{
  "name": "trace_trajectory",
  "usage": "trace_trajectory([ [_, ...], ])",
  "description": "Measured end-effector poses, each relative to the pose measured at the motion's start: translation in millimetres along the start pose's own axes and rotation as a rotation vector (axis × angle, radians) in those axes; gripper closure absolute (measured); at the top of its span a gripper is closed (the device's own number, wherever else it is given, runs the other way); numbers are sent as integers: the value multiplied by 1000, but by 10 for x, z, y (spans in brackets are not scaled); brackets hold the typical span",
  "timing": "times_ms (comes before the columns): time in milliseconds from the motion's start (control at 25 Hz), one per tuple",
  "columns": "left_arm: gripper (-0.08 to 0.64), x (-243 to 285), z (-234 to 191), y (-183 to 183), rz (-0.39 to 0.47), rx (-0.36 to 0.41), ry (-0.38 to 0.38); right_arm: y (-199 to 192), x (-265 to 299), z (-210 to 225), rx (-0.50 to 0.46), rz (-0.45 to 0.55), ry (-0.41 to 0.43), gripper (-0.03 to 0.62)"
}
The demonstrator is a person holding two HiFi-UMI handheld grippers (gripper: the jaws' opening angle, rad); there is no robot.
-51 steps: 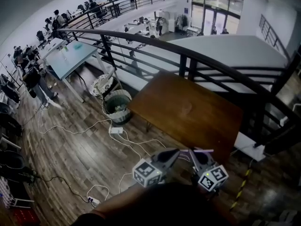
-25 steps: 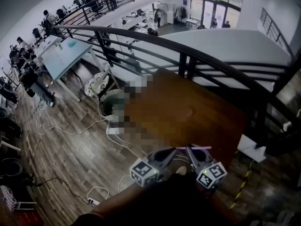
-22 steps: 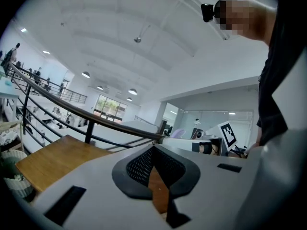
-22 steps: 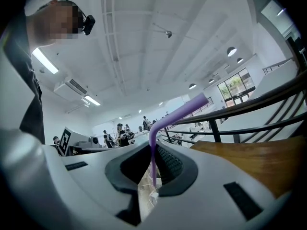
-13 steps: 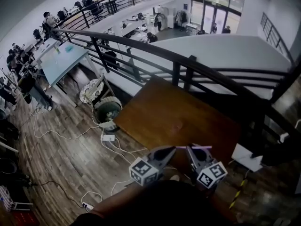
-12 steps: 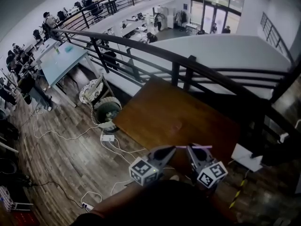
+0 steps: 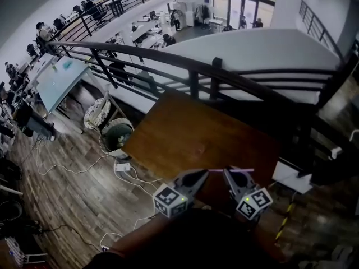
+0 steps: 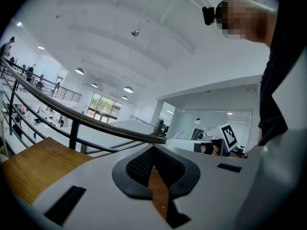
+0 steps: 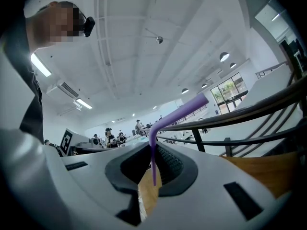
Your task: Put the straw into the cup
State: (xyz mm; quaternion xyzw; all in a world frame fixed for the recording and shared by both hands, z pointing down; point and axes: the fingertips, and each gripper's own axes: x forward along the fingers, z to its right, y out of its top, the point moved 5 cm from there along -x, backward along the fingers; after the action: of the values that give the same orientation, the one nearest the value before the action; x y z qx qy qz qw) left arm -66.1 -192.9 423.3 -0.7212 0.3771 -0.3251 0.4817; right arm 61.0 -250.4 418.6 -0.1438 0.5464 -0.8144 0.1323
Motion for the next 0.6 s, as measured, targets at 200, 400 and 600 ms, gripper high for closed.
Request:
trace_trajectory([
  [200,549,242,-164,96,-20,8,-59,78,87,155,16,21,-55,554],
  [400,549,382,-412,161,-50,12,-111,105,262,286,35,39,-117,554],
  [600,549,429,-771,275,-81,13,-143,144,513,380,52,53,-181,554],
])
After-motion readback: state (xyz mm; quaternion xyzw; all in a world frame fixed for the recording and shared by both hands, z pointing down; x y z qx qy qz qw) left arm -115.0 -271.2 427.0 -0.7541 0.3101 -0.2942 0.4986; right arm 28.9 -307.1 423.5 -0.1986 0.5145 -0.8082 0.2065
